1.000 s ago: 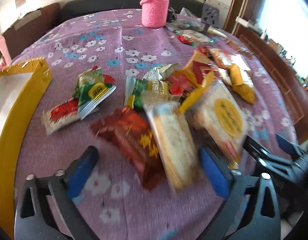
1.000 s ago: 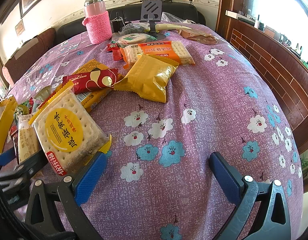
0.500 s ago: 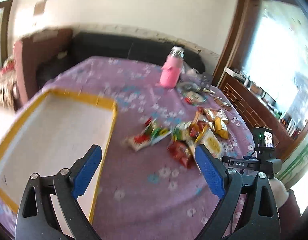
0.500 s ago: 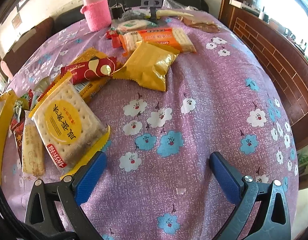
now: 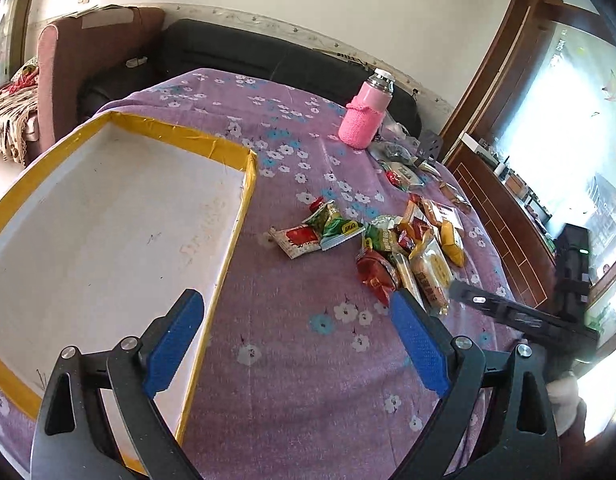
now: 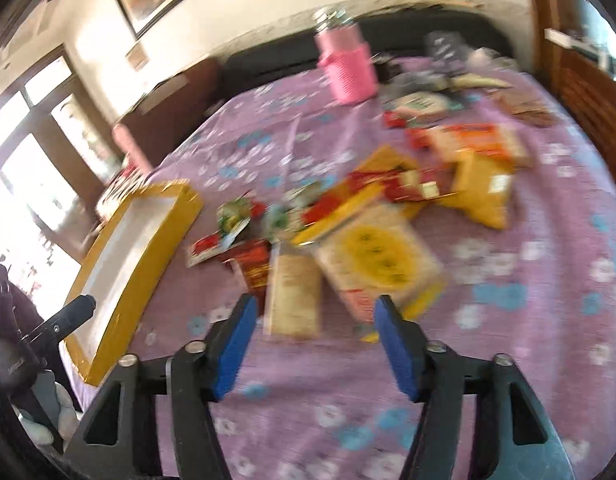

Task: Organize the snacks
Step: 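Move right tool to pale cake pack while left tool reaches red-brown wrapped cake, then close right tool on pale cake pack while left tool grasps red-brown cake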

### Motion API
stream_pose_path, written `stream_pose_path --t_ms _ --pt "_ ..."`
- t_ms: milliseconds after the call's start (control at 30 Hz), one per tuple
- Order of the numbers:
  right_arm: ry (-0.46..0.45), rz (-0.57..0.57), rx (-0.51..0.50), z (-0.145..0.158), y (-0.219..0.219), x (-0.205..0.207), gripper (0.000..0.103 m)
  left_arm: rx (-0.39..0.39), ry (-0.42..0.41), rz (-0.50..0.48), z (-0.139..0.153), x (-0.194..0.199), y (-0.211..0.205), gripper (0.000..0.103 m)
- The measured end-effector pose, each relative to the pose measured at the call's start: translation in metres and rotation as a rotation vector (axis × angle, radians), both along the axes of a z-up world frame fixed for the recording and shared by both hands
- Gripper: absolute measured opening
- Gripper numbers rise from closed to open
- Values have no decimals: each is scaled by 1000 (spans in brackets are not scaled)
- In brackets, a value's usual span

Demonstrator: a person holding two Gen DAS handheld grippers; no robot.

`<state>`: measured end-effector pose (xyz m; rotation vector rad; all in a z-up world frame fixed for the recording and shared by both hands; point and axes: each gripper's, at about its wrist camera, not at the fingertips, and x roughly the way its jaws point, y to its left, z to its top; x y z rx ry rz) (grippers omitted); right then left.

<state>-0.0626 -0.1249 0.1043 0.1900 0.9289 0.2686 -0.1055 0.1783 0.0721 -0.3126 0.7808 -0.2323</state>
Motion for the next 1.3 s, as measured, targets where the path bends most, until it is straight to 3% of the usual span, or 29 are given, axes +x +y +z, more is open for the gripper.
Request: stream_pose_path --t_ms 367,433,667,867,1000,1133,1200,1233,1267,1300 --pt "61 9 4 -42 34 37 54 -65 13 -27 0 2 0 95" --pt "66 10 46 -45 29 41 36 -63 16 -46 0 2 -5 95" --pt "25 2 145 -51 15 34 35 6 42 -76 -3 12 -31 95" --pt "-83 -19 196 -30 2 22 35 71 78 -105 -16 37 -66 95" --pt "-101 -41 230 -25 -9 20 35 114 74 -131 -22 60 -92 95" --pt "-90 -67 243 -27 -16 21 11 168 86 -136 -34 87 -115 94" --pt "-77 -81 255 -30 -21 23 11 197 97 -134 -42 98 -121 93" --pt "-63 -77 270 -32 -22 25 11 209 125 -145 -49 104 -124 88" --pt "-54 -76 271 -34 -22 25 11 206 144 -161 -54 106 -125 54" --pt "-46 -72 268 -35 -20 26 11 207 163 -177 -58 107 -126 33"
